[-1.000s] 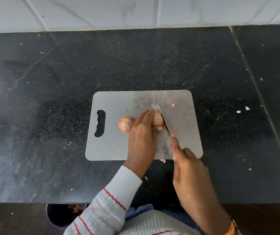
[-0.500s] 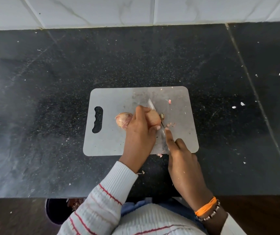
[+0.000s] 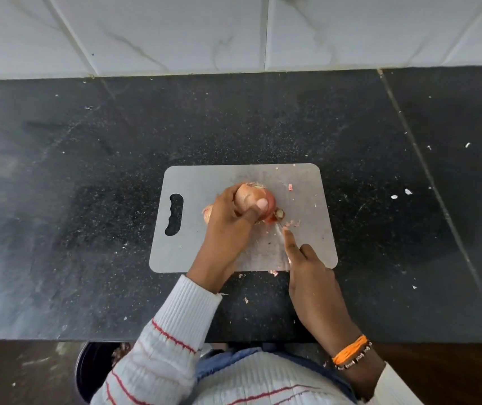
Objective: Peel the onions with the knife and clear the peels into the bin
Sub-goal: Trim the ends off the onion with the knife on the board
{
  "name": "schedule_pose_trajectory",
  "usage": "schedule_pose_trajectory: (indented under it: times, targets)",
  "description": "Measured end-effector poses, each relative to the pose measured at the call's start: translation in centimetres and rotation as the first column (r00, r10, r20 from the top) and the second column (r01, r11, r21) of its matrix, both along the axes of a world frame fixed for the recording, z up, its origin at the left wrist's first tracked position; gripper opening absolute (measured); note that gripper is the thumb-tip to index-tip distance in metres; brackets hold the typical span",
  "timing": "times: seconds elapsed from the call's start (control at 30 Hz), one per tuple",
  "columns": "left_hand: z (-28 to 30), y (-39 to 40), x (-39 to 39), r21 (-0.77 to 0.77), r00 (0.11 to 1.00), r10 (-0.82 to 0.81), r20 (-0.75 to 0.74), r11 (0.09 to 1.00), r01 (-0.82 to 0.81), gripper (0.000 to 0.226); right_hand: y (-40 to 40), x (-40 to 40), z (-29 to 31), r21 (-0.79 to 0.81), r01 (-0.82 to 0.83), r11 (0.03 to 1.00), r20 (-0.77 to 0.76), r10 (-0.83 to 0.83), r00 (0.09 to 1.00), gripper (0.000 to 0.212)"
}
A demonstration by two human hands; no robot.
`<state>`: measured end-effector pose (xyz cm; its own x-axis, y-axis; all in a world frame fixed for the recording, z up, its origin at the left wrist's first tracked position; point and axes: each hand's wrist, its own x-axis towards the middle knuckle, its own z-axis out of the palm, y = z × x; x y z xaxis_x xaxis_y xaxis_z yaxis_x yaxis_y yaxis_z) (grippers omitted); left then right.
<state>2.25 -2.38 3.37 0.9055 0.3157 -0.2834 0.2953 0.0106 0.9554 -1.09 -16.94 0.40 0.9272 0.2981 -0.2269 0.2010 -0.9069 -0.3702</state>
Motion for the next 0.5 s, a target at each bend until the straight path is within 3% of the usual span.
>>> schedule_pose_trajectory:
  times: [0.13,0.27,0.4,0.5]
  targets:
    - [0.0,-0.2,0.3,-0.164,0.998,0.026,-0.054,0.986,-0.034,0.034,-0.1,0.1,0.0,0.032,-0.014,0.999,0.015,0.013,1.000,0.071]
    - [0.5,-0.2,0.7,-0.375,0.980,0.050,-0.193,0.919,-0.121,0.033,-0.3,0.4,0.0,0.096,-0.015,0.995,0.041,0.011,0.999,0.067]
    - [0.8,-0.1,0.8,-0.439,0.980,-0.003,-0.197,0.894,-0.085,0.034,-0.5,0.5,-0.1,0.130,-0.019,0.991,0.054,0.012,0.998,0.066]
    - [1.5,0.0,1.0,-0.600,0.977,-0.035,-0.211,0.794,-0.101,0.033,-0.5,0.7,-0.3,0.154,-0.021,0.988,0.055,0.013,0.998,0.068]
